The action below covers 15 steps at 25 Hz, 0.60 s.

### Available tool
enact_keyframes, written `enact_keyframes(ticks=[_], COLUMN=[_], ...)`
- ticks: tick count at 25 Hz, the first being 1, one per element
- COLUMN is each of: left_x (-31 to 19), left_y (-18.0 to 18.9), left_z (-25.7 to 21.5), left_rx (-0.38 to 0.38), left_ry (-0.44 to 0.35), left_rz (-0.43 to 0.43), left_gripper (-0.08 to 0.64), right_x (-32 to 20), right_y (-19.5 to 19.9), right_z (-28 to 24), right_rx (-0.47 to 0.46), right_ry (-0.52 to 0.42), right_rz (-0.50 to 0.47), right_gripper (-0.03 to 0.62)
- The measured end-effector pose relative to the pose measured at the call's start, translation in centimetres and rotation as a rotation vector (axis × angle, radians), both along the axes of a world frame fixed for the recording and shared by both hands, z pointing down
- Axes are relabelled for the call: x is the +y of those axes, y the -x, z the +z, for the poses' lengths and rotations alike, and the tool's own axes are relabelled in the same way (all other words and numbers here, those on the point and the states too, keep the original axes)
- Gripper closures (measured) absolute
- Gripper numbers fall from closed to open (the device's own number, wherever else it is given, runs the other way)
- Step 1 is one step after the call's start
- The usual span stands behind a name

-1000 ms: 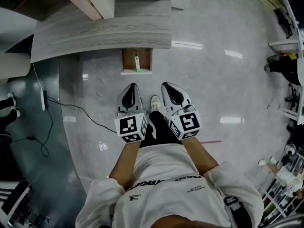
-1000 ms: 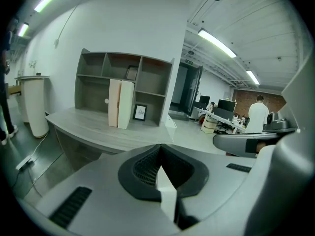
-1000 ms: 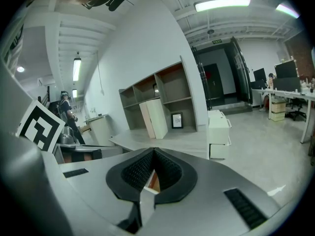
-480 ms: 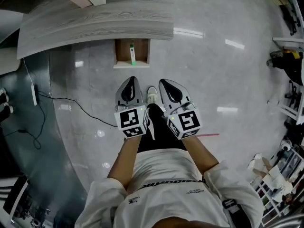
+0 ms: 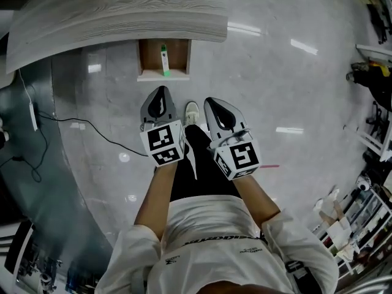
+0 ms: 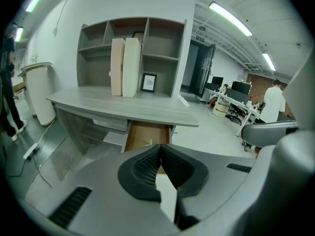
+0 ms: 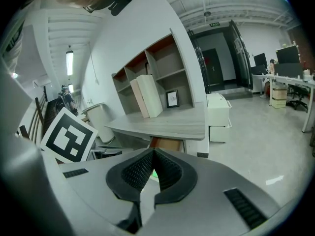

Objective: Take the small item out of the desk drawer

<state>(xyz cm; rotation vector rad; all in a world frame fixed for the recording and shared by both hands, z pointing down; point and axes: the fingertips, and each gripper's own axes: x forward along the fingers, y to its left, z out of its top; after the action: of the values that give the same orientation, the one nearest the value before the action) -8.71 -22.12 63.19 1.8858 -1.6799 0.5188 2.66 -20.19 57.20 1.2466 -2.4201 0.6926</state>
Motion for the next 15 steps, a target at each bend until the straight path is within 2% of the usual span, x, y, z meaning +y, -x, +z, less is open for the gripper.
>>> enact_keyframes(ticks=[12,15], left_x=[-1.6,-2.0], left_y=[0.3,0.4], left_z=[6.3,7.6], left_rx=[0.025,0.022], left_ry=[0.082,0.104], left_rz=[-0.054,-0.06], left_gripper=[0.538,0.478], right_x=[0.8,1.4], right_y=[-0.2,0.2], right_z=[4.5,5.1], right_rx=[-0.013,-0.019], right_ry=[0.072,0.087], right_rz=[0.004,-0.012], right_gripper=[0.561,0.561])
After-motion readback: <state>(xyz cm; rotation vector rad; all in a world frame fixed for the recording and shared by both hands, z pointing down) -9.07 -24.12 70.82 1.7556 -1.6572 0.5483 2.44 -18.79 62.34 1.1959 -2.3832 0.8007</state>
